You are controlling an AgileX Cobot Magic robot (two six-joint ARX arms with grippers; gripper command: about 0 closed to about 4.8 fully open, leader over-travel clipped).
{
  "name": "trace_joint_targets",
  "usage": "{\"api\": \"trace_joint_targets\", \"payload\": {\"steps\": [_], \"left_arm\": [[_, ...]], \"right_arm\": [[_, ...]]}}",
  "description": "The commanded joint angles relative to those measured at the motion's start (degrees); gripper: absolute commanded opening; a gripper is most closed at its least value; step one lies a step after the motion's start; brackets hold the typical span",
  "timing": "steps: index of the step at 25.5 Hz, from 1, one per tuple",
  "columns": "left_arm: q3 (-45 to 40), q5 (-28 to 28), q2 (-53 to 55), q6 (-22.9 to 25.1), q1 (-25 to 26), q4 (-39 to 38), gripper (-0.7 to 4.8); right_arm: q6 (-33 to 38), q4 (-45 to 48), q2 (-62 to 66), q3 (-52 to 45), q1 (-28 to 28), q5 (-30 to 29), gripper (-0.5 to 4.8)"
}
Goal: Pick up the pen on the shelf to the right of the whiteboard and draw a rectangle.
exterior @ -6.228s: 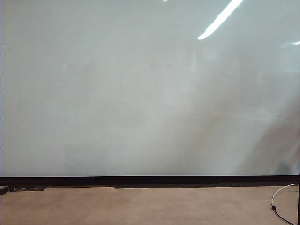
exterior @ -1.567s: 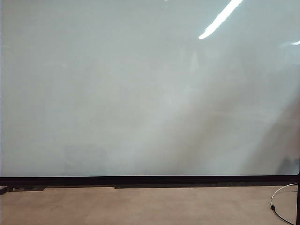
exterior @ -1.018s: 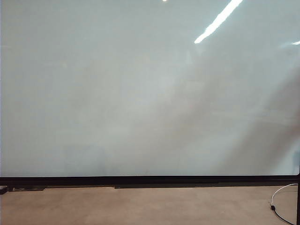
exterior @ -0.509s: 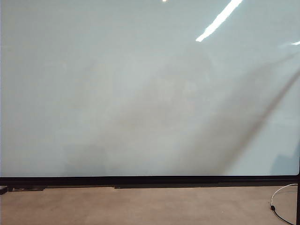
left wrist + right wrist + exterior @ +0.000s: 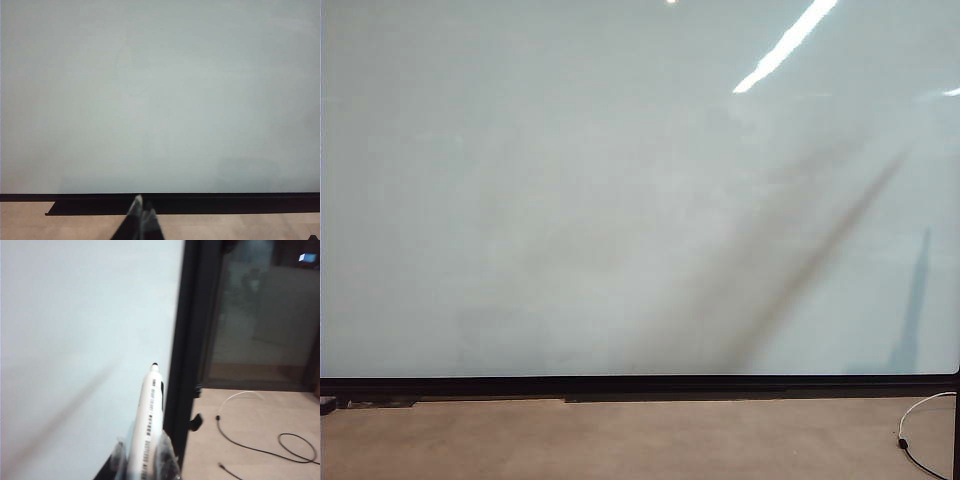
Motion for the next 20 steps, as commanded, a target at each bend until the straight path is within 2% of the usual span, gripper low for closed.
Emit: {"api": "trace_joint_targets", "payload": {"steps": [1,6,13,17,20], "left_arm": [[0.15,0.0,0.04,0.26,0.0,0.35,-0.05],[0.17,0.0,0.04,0.26,0.0,0.35,-0.04],[0.15,0.02,0.04,0.26,0.0,0.35,-0.04],[0.17,0.02,0.04,0.26,0.0,0.35,-0.05],[0.15,0.02,0.04,0.26,0.0,0.35,-0.05]], "right_arm": [[-1.05,-0.83,-0.02,0.2,2.67,-0.22,-0.04],[-4.04,-1.25,0.02,0.22,8.61,0.31,-0.04],[-6.25,-2.6,0.66,0.61,13.99,0.48,-0.04],[-10.58,-9.07,4.55,5.01,19.8,0.24,-0.04],[-12.31,-9.77,8.76,7.65,23.08,0.17,-0.04]]}}
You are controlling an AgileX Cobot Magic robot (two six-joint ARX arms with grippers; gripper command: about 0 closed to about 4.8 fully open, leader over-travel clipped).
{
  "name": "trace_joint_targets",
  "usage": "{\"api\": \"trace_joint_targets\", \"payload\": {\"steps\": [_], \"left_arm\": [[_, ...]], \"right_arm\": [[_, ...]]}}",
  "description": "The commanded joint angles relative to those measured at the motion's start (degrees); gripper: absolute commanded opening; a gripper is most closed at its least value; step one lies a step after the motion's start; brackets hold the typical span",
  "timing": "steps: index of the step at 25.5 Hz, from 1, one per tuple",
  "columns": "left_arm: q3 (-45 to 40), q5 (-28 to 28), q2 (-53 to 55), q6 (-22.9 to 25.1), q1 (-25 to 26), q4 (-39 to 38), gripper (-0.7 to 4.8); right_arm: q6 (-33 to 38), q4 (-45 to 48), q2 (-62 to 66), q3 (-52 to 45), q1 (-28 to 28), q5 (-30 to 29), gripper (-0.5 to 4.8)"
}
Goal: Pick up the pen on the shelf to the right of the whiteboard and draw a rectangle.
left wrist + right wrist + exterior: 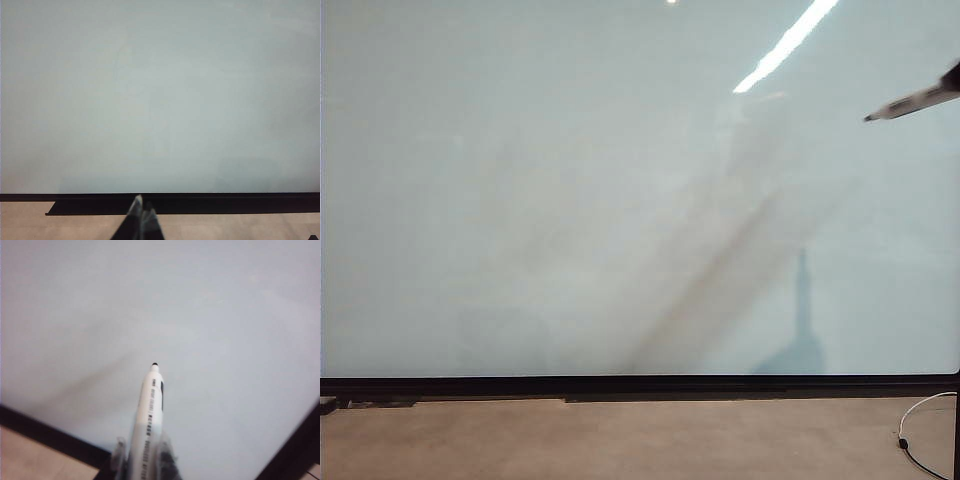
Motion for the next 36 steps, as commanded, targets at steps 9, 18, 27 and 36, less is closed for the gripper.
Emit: {"api": "trace_joint_targets", "payload": {"steps": [9,18,27,36], "left_arm": [[0.17,0.02,0.02,0.24,-0.02,0.35,-0.04],[0.17,0.02,0.02,0.24,0.0,0.37,-0.05],[0.17,0.0,0.02,0.24,0.0,0.35,-0.05],[0.15,0.0,0.02,0.24,0.0,0.33,-0.05]], "right_arm": [[-6.4,-1.18,15.65,7.8,10.69,-0.39,-0.04],[-12.11,-6.75,26.08,15.54,15.65,-0.28,-0.04],[-17.84,-11.67,31.06,21.14,17.14,-0.44,-0.04],[-20.15,-12.15,34.62,23.12,17.16,-1.75,-0.04]]}}
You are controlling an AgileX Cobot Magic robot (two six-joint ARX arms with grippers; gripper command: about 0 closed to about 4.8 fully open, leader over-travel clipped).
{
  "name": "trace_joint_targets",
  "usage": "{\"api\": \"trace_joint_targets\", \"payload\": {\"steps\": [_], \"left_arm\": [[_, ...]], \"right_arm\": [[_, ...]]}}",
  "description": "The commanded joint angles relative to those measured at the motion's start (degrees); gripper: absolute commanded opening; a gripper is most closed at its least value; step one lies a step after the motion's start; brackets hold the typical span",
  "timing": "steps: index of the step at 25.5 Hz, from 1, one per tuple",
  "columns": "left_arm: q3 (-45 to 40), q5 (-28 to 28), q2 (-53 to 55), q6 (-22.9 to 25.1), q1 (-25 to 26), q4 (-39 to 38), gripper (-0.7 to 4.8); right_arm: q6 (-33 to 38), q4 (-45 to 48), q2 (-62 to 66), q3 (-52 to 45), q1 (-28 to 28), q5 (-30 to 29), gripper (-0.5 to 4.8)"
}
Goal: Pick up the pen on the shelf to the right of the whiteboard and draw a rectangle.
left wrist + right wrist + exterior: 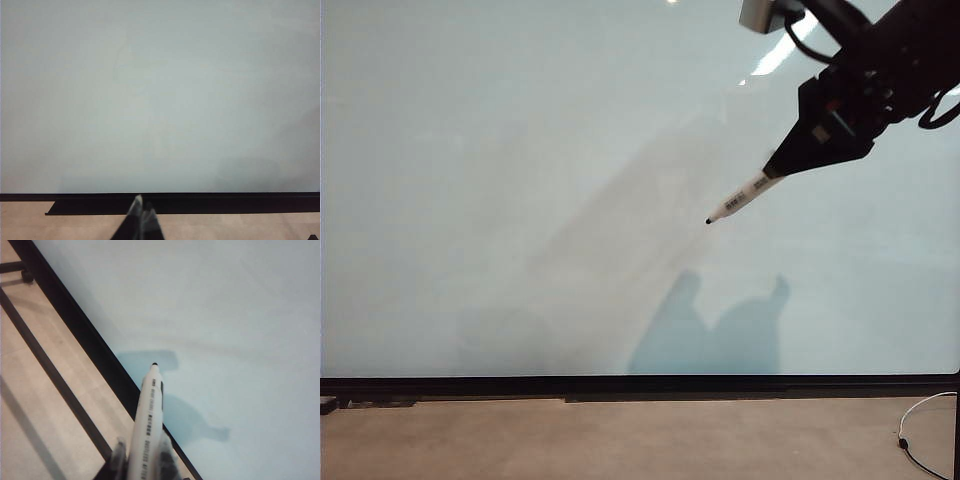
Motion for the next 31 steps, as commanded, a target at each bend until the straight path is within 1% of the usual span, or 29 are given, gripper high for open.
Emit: {"api": "trace_joint_targets", "payload": {"steps": [1,11,21,31], "left_arm": [[0.17,0.0,0.0,0.26,0.0,0.37,-0.04],[0.17,0.02,0.0,0.26,0.0,0.35,-0.04],[0.17,0.0,0.0,0.26,0.0,0.35,-0.04],[0.17,0.02,0.0,0.26,0.0,0.35,-0.04]], "right_arm": [[-0.61,0.85,1.86,1.49,0.11,-1.29,-0.04],[-1.62,3.39,8.68,5.18,0.11,-3.8,-0.04],[-1.62,9.75,13.33,5.99,0.04,-3.61,-0.04],[-1.86,9.99,16.26,8.04,-0.7,-2.89,-0.04]]}}
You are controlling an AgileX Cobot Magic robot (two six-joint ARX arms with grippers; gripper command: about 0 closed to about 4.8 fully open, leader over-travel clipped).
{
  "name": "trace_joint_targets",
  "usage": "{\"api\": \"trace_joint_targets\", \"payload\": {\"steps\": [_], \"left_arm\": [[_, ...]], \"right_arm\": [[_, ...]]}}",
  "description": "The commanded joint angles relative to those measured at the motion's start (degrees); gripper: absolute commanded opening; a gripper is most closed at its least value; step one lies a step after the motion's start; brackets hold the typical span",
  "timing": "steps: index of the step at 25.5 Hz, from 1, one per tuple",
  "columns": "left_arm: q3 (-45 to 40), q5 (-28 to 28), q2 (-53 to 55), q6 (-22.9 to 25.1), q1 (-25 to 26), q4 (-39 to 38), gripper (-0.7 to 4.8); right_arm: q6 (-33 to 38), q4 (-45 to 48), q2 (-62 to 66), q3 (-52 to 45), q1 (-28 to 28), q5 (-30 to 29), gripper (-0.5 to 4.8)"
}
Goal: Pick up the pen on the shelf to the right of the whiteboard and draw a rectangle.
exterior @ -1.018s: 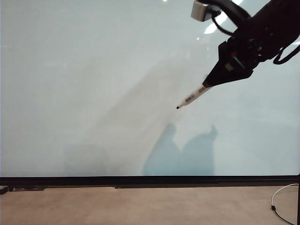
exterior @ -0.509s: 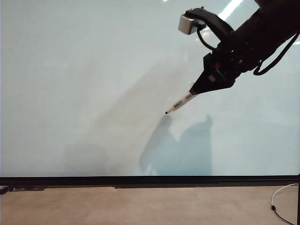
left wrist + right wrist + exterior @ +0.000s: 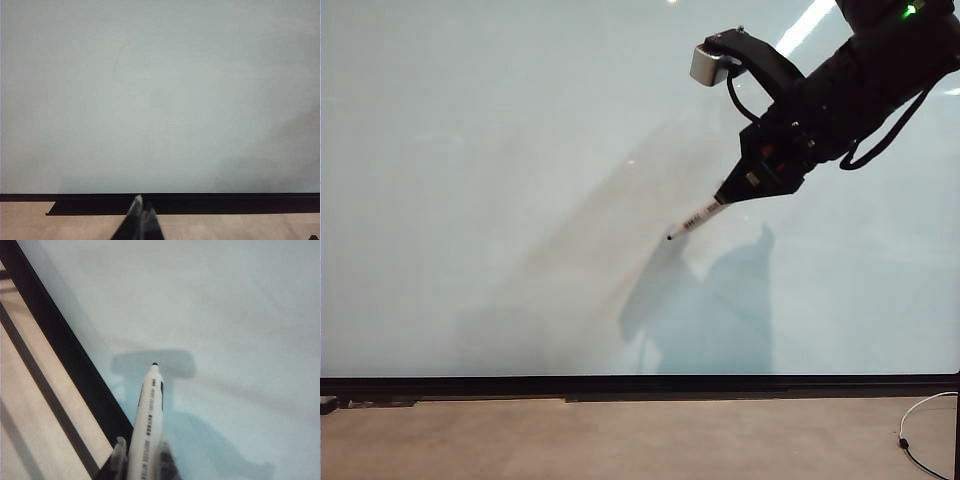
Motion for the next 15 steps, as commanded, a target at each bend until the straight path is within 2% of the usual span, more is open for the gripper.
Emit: {"api": "trace_joint_targets", "payload": {"steps": [1,15], "left_arm": [[0.15,0.0,0.02,0.24,0.0,0.31,-0.04],[0.15,0.0,0.02,0.24,0.0,0.33,-0.05]], "right_arm": [[-0.35,1.27,0.7,0.9,-0.2,-0.07,-0.04],[-0.57,2.38,1.62,0.92,-2.4,-1.01,-0.04]]}}
